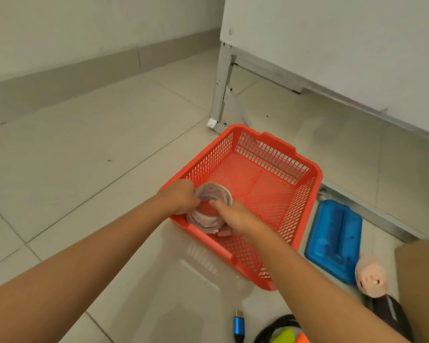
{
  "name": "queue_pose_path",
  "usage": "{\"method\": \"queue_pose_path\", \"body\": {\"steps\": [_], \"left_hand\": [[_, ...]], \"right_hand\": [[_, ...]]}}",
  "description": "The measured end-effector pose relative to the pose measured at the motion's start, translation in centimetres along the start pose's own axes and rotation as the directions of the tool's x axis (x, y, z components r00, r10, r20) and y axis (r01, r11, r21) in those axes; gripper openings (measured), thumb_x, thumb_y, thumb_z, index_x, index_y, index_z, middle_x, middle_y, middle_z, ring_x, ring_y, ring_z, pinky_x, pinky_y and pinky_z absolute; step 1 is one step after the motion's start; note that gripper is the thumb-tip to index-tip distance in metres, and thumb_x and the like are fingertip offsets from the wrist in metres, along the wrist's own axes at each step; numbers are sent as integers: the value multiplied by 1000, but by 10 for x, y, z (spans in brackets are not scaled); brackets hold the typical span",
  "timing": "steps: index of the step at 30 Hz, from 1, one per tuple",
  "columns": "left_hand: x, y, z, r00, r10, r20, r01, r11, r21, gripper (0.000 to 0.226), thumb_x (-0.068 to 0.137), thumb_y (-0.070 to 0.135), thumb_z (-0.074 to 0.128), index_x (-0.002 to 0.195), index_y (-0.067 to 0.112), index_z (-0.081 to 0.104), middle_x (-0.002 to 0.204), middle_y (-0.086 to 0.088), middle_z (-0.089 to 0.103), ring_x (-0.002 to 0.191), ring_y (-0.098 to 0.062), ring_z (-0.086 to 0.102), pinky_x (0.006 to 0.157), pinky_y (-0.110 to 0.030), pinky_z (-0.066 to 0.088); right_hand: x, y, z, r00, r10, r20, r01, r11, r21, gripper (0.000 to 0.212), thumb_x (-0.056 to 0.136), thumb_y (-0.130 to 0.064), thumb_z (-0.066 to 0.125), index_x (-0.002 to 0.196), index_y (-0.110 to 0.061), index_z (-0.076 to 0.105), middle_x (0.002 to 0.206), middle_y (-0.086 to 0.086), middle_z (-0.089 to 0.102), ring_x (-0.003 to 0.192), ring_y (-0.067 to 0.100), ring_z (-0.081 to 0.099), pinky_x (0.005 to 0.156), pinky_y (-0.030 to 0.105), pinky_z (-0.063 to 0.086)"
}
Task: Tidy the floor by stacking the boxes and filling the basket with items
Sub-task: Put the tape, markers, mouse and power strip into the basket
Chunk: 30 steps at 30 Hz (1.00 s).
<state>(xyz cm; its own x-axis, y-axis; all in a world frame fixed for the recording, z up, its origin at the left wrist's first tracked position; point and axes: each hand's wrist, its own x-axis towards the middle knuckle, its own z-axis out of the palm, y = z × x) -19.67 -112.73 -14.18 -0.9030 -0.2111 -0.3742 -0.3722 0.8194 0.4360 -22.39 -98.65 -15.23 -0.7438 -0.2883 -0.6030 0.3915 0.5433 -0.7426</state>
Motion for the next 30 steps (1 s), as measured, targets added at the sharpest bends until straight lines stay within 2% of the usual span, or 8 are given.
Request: {"method": "queue_pose_path", "body": {"steps": [3,7,13,17,20,23,26,30], "left_hand": [[0,-2,10,990,56,-133,-30,981,190,20,86,16,55,103,7,63,111,-15,64,104,-31,61,81,-36,47],[-5,0,9,983,126,-132,-93,968,232,25,87,16,51,109,9,59,115,-14,58,108,-30,58,88,-40,49],[-34,49,-5,904,368,-217,-332,925,186,36,90,21,47,122,5,51,125,-12,49,114,-30,53,95,-42,43],[-63,123,8,802,570,-181,-570,820,56,40,91,21,51,129,7,51,128,-11,51,118,-26,51,102,-34,37],[-83,178,31,793,603,-92,-609,787,-99,42,92,19,52,132,6,49,134,-12,52,121,-23,51,101,-25,35],[-95,209,64,814,577,60,-558,807,-191,45,93,20,51,136,6,45,139,-9,49,122,-21,51,103,-29,39],[-107,214,94,794,587,160,-567,809,-152,47,94,23,51,137,8,43,141,-8,46,126,-20,47,106,-29,36],[-116,182,116,773,544,328,-585,811,34,51,95,32,48,141,12,37,145,-7,38,131,-20,39,106,-25,29]], "right_hand": [[-7,-2,5,994,89,66,-84,994,-69,31,86,-38,62,104,-12,58,85,9,59,69,23,60,72,41,58],[-18,-12,-7,999,46,9,-43,980,-193,40,91,-33,57,115,-1,56,77,3,50,76,21,55,72,36,55],[-80,-26,-64,974,-206,-95,133,856,-500,41,91,-24,56,124,-1,53,113,7,58,108,28,58,96,42,47],[-129,-14,-126,969,-212,-127,92,786,-611,39,91,-26,55,126,-9,51,117,6,57,101,20,57,89,33,48],[-162,14,-171,962,-158,-223,-26,759,-650,44,91,-30,53,131,-12,46,120,6,56,96,20,57,87,35,50],[-186,52,-202,956,-84,-282,-126,751,-648,44,93,-28,52,133,-13,44,129,9,53,104,22,57,90,35,50],[-202,88,-217,960,55,-275,-225,737,-638,38,94,-26,50,128,-10,46,119,10,57,98,22,59,83,32,50],[-209,121,-210,973,134,-189,-227,722,-653,31,93,-25,53,121,-13,52,117,9,60,98,24,64,85,34,53]]}}
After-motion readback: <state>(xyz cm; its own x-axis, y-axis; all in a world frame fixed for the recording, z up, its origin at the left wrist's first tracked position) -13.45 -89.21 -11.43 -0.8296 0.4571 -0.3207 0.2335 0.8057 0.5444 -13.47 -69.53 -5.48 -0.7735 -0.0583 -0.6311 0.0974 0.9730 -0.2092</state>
